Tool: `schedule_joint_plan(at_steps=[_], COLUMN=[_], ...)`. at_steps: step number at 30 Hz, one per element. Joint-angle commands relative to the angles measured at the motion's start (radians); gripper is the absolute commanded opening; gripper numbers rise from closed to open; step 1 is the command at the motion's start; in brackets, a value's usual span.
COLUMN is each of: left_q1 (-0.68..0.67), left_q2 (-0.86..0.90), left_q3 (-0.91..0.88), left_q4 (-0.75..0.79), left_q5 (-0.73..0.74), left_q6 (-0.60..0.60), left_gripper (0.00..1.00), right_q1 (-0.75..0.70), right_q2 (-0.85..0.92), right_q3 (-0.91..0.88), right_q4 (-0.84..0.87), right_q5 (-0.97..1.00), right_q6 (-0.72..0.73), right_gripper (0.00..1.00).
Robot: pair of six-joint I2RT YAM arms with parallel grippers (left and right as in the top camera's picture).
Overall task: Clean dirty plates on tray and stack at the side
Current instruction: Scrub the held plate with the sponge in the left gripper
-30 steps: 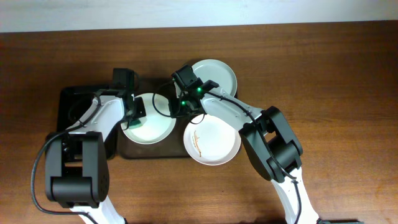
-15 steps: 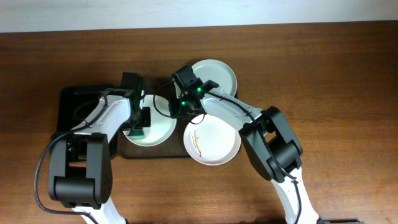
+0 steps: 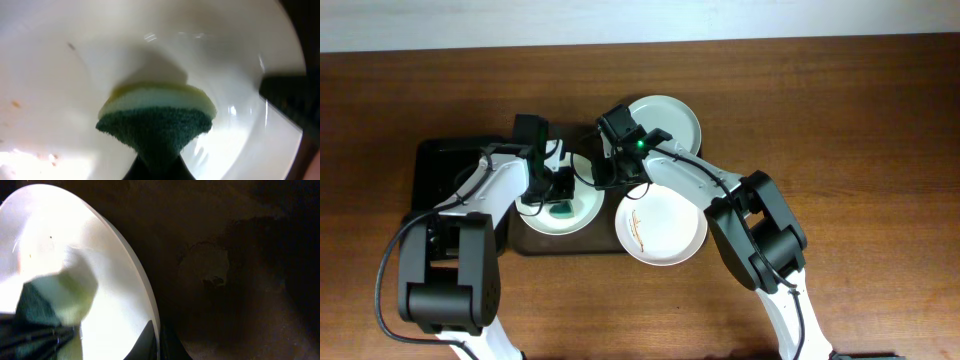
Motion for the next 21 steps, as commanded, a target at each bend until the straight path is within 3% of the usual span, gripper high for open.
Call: schedule_joint_plan(at_steps=[1,4,6,8,10,13,15,19,21], left_q1=[0.003,0.003,0.003,0.002,0.002,0.002,0.002,0.003,0.003], left_q2=[0.009,0.009,0.009,0.009,0.009,0.009,0.009,0.009,0.009], left_q3=[0.000,0.000,0.000,0.000,0.000,0.000,0.000,0.000,0.000], left_q4=[-0.063,-0.069,-0.027,0.080,0.192,0.205,0.159,-0.027,-0.068], left_q5=[-0.085,-0.432,-0.534,-0.528,-0.393,-0.144,-0.012,-0.011,-0.113], left_q6=[0.068,-0.069,-0.137,-0.148,-0.151,-0.147,-0.074,-0.002,-0.003], left_gripper=[0.01,0.01,0.01,0.01,0.01,0.01,0.01,0.01,0.01], right_q1=[-0.005,-0.005,-0.005,-0.005,-0.005,-0.005,-0.005,-0.005,-0.005], right_q2=[0.015,0.015,0.015,0.015,0.015,0.015,0.015,0.015,0.015], right_q3=[0.008,0.008,0.008,0.008,0.008,0.008,0.008,0.008,0.008], right_q4=[-0.006,-0.008,-0.008,-0.008,-0.008,-0.008,-0.008,-0.008,-0.008], right_q5=[0.016,0.016,0.016,0.017,0.017,0.020,0.020,0.019,0.019], right_q6=[-0.006,-0.006,-0.006,-0.006,-0.006,-0.006,-0.006,-0.006,-0.006], right_gripper=[0.04,0.05,0.05,0.05,0.05,0.05,0.05,0.05,0.05])
